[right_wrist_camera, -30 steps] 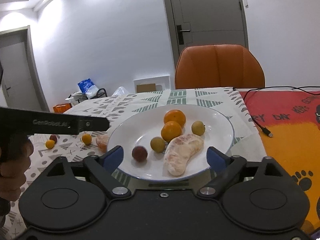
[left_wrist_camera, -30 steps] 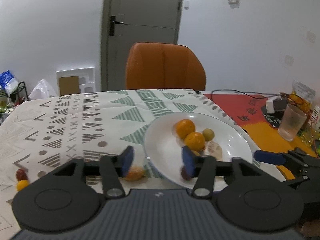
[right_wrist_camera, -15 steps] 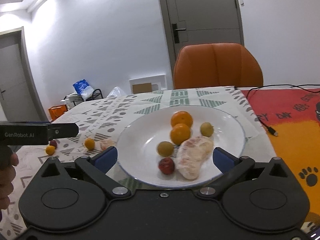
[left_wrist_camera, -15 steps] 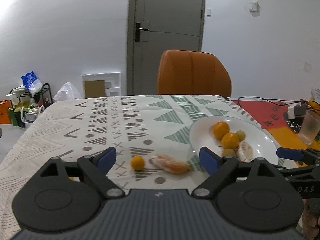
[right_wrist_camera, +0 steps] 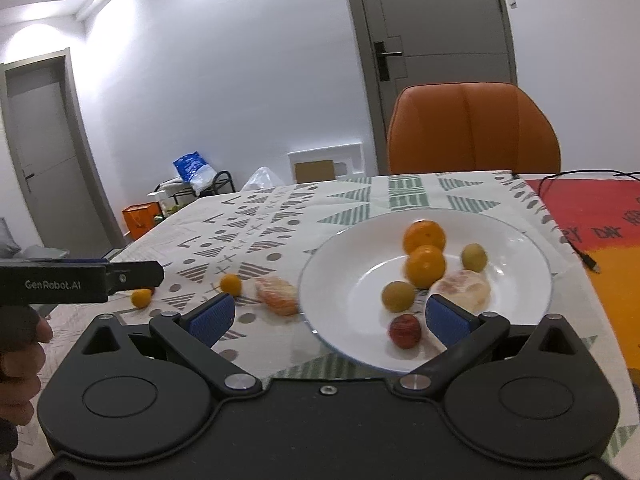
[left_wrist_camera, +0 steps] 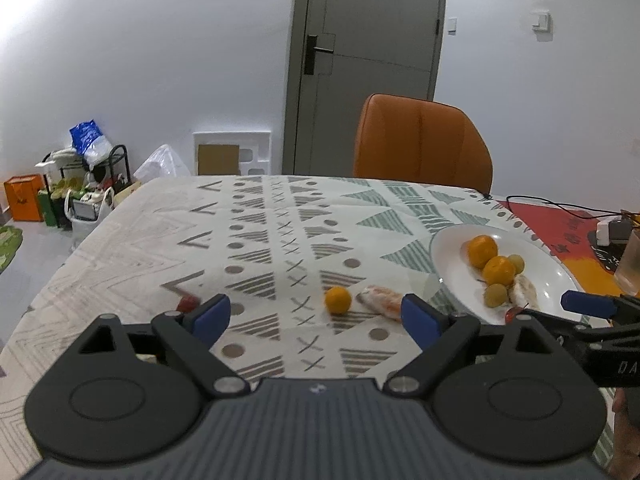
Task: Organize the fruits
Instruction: 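Withdraw both tools from the plate toward the remaining fruits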
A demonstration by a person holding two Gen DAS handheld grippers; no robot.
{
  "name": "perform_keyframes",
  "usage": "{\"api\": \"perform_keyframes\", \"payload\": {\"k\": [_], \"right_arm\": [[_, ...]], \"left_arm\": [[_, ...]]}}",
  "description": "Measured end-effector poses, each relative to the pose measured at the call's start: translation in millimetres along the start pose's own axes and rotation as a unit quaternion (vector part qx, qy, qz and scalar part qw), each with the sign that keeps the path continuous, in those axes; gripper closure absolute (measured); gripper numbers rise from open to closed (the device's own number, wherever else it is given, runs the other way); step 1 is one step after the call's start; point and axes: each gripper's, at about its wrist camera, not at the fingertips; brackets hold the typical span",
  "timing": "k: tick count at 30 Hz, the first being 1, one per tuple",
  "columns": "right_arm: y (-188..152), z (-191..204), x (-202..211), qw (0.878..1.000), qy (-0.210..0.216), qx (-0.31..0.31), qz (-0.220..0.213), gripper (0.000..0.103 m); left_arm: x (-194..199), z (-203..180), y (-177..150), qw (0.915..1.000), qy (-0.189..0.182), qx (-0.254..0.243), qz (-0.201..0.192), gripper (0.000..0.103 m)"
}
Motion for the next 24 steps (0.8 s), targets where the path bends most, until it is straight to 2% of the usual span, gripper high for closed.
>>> {"api": "perform_keyframes", "payload": {"k": [5,15,17,19,21,24], "right_arm": [[0,12,-8,1.0,0.012,0.003,0.006,0.0],[4,37,-25,0.999,0.025,0.033,0.02,0.001],[5,41,-29,0.999,0.029,0.039,0.022,0.003],[6,44,-33,0.998,0.034,0.04,0.026,0.009],[8,44,-39,0.998,0.039,0.04,0.033,0.015],[12,45,-48,0.997,0.044,0.038,0.045,0.024]], "left_arm": [[-2,19,-5,0.9997,0.003,0.018,0.018,0.012],[-6,50,-10,0.9988,0.013,0.042,0.023,0.014],[-9,56,-11,0.9985,0.013,0.048,0.025,0.015],[-11,62,-11,0.9981,0.015,0.054,0.025,0.018],[-15,68,-11,0.9977,0.016,0.06,0.03,0.028],[-23,74,-9,0.9966,0.013,0.071,0.041,0.037]]}}
Point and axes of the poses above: each gripper's, at about its wrist camera, not at the fingertips, and x roughly against the way its jaws point, z to its left, y to its top, and after that the axes turned 10 degrees about y, right-handed
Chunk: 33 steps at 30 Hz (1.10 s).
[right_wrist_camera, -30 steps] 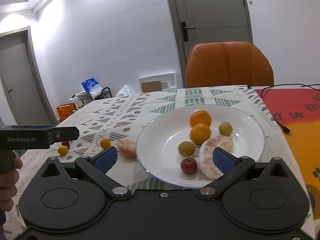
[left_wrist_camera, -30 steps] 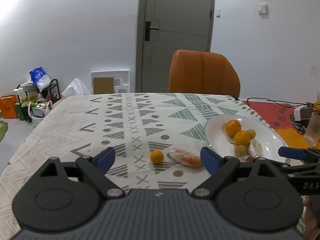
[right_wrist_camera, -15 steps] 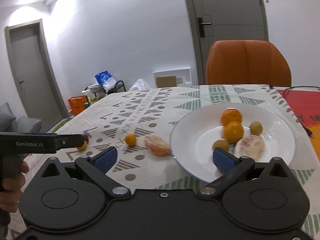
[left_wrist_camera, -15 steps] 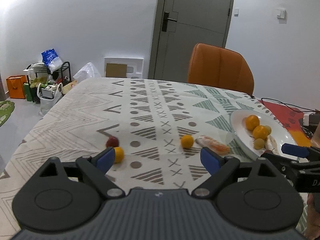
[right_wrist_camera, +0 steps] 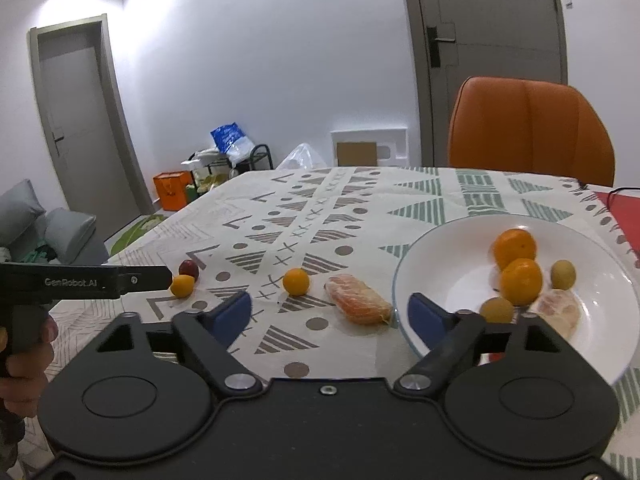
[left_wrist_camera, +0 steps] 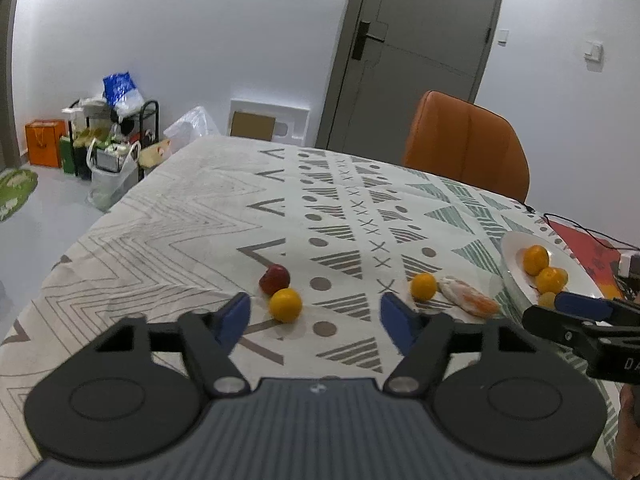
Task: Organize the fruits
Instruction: 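Withdraw both tools from the plate toward the remaining fruits, then grasp the peeled orange with the right tool while the left tool grasps a small orange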
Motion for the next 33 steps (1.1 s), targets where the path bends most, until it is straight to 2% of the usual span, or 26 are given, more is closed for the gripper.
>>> {"api": "perform_keyframes", "payload": {"k": [5,13,17,22,26,31,33], "right_arm": [[10,-2,-15,1.0,0.01,0.008,0.018,0.036],[23,-3,-42,0.998,0.009,0.026,0.052,0.037],[28,-5,-54,0.996,0.007,0.041,0.073,0.041],[32,-9,-73,0.992,0.009,0.056,0.109,0.051],[33,-8,-83,0.986,0.012,0.083,0.142,0.055],[33,-1,-96,0.971,0.005,0.14,0.192,0.056],[32,-1,-97,0.97,0.003,0.145,0.196,0.06]], "left_arm": [[-18,5,3,0.9998,0.005,0.009,0.018,0.045],[-41,8,7,0.9986,0.013,0.014,0.05,0.058],[-53,9,8,0.9978,0.017,0.011,0.064,0.082],[-49,12,16,0.9979,0.005,0.011,0.063,0.082],[-39,15,19,0.9986,-0.008,0.013,0.05,0.082],[-36,24,19,0.9986,-0.007,0.035,0.04,0.082],[-35,27,19,0.9983,-0.006,0.043,0.038,0.082]]}}
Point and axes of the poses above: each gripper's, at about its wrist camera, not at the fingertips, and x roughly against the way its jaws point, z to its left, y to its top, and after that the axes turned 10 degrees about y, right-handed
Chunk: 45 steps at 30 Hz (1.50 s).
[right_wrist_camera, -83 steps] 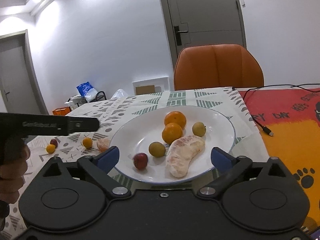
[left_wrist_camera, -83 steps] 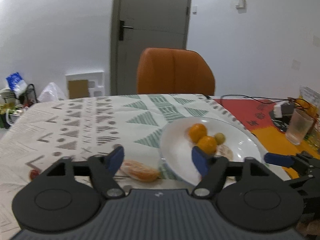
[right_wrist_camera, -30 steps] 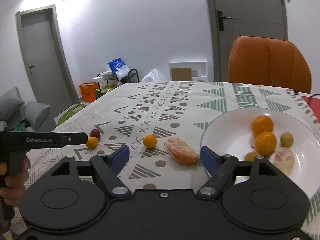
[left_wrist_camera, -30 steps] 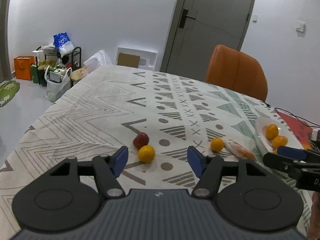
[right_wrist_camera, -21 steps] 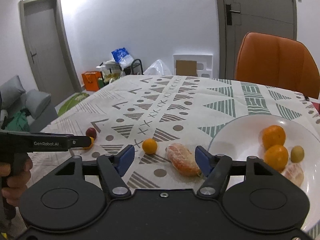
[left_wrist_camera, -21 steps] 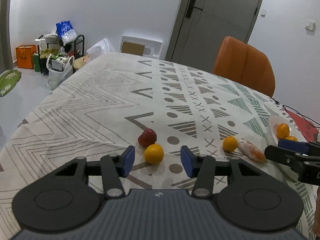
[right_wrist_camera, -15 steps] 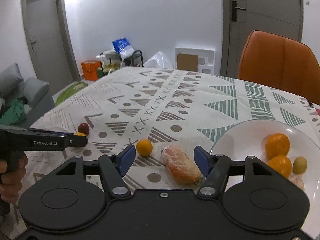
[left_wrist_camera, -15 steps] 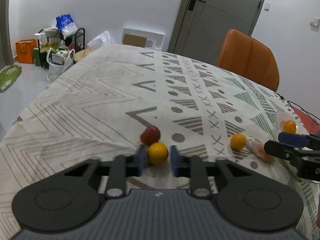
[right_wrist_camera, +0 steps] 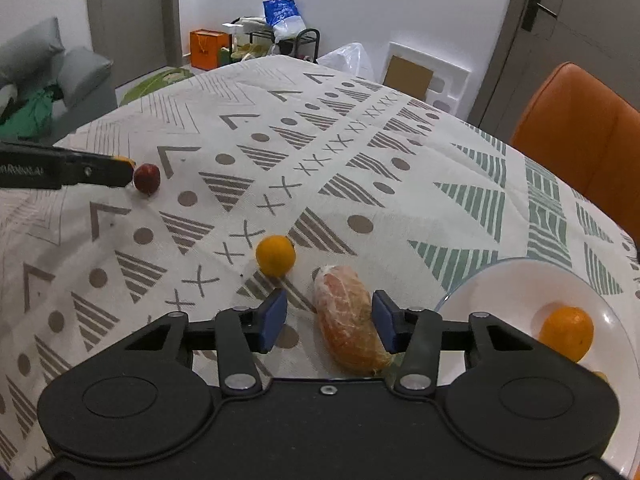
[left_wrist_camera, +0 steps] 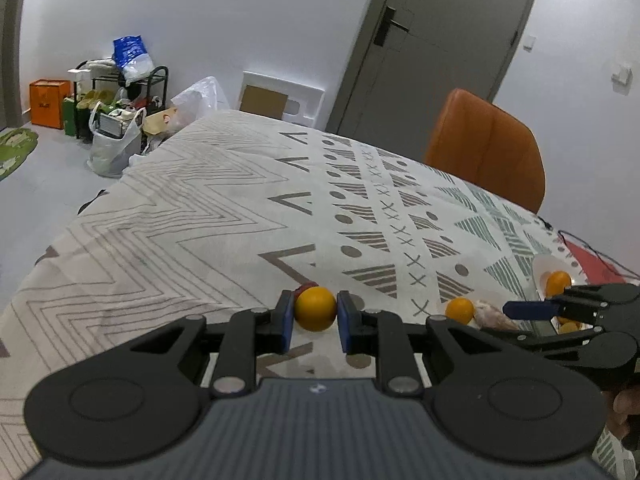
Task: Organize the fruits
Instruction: 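Grasp the peeled orange with the right tool while the left tool grasps a small orange, then carry the peeled orange into the plate and open the right tool while the left carries the orange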
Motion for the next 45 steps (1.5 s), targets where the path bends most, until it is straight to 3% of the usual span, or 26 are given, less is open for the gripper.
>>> {"api": "perform_keyframes", "payload": {"k": [2,3,13,15,17,19,23,26,32,45], "right_arm": [[0,0,2,1.0,0.001,-0.004,0.0,0.075],[0,-1,4,1.0,0.006,-0.01,-0.003,0.075],[-9,18,16,0.998,0.045,-0.032,-0.011,0.074],[-11,22,18,0.998,0.042,-0.033,-0.014,0.071],[-11,23,18,0.999,0.032,-0.033,-0.016,0.058],[-14,24,17,0.999,0.017,-0.026,-0.018,0.055],[-21,25,10,0.999,0.031,-0.035,-0.013,0.057],[-23,24,13,0.998,0.03,-0.043,-0.023,0.07],[-30,31,24,0.998,0.04,-0.04,-0.035,0.075],[-45,21,64,0.993,0.049,-0.059,-0.094,0.077]], "left_arm": [[2,2,-1,1.0,0.002,0.006,-0.003,0.082],[3,3,-2,1.0,0.001,0.009,-0.004,0.082],[22,6,-12,0.9992,-0.005,0.033,-0.021,0.082],[25,8,-15,0.999,-0.003,0.038,-0.022,0.082],[29,10,-19,0.9989,0.001,0.042,-0.023,0.082],[33,12,-21,0.9987,0.004,0.045,-0.025,0.082],[41,15,-27,0.9985,0.01,0.046,-0.029,0.082],[49,12,-31,0.9984,0.013,0.041,-0.035,0.082],[60,5,-36,0.9982,0.021,0.035,-0.044,0.082],[68,-20,-39,0.9978,0.025,0.017,-0.059,0.082]]}}
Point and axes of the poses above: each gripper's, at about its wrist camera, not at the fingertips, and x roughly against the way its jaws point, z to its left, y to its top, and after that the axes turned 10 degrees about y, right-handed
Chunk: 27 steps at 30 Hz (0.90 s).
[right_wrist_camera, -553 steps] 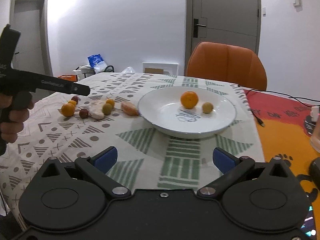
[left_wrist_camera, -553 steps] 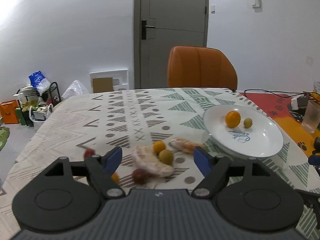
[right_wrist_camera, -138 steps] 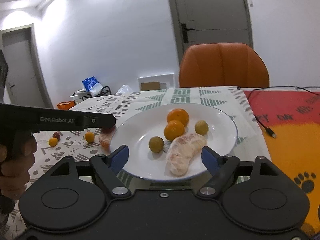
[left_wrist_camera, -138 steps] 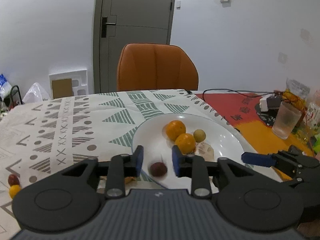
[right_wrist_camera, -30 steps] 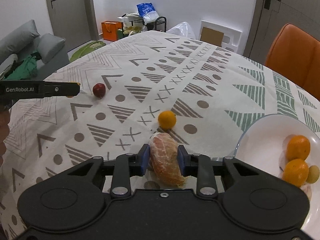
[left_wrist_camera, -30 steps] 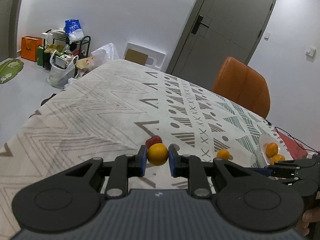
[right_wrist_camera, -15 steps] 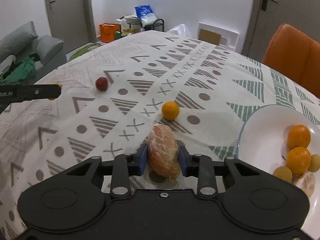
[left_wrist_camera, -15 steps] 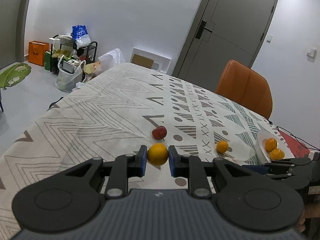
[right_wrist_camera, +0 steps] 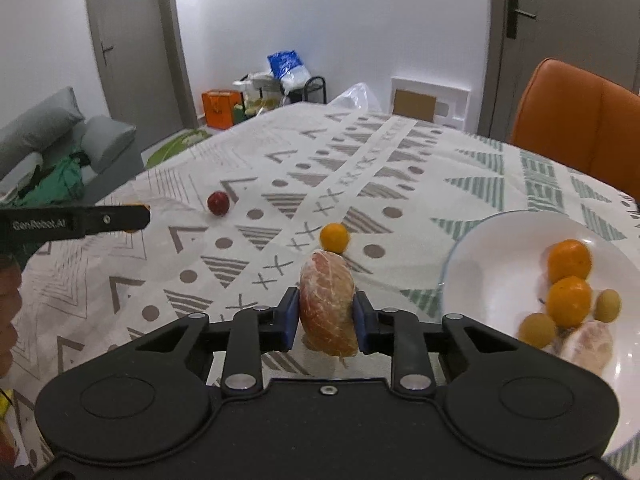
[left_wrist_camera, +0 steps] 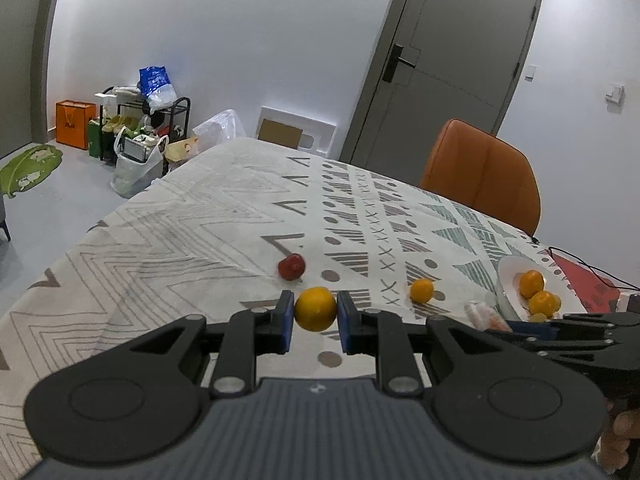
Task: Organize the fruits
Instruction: 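Carry the peeled orange into the plate and open the right tool while the left carries the orange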
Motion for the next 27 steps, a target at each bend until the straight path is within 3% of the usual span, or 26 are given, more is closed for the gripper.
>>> {"api": "perform_keyframes", "payload": {"k": [8,24,27], "right_arm": [[-3,-18,27,0.999,-0.02,-0.01,-0.034,0.077],[2,-81,42,0.994,-0.055,-0.053,-0.083,0.076],[3,-86,42,0.993,-0.057,-0.055,-0.09,0.067]], "left_arm": [[2,-22,2,0.9997,-0.01,-0.019,-0.008,0.082],[-11,-72,12,0.9982,-0.021,-0.055,-0.013,0.082],[-14,-80,13,0.9979,-0.023,-0.06,-0.01,0.082]]}}
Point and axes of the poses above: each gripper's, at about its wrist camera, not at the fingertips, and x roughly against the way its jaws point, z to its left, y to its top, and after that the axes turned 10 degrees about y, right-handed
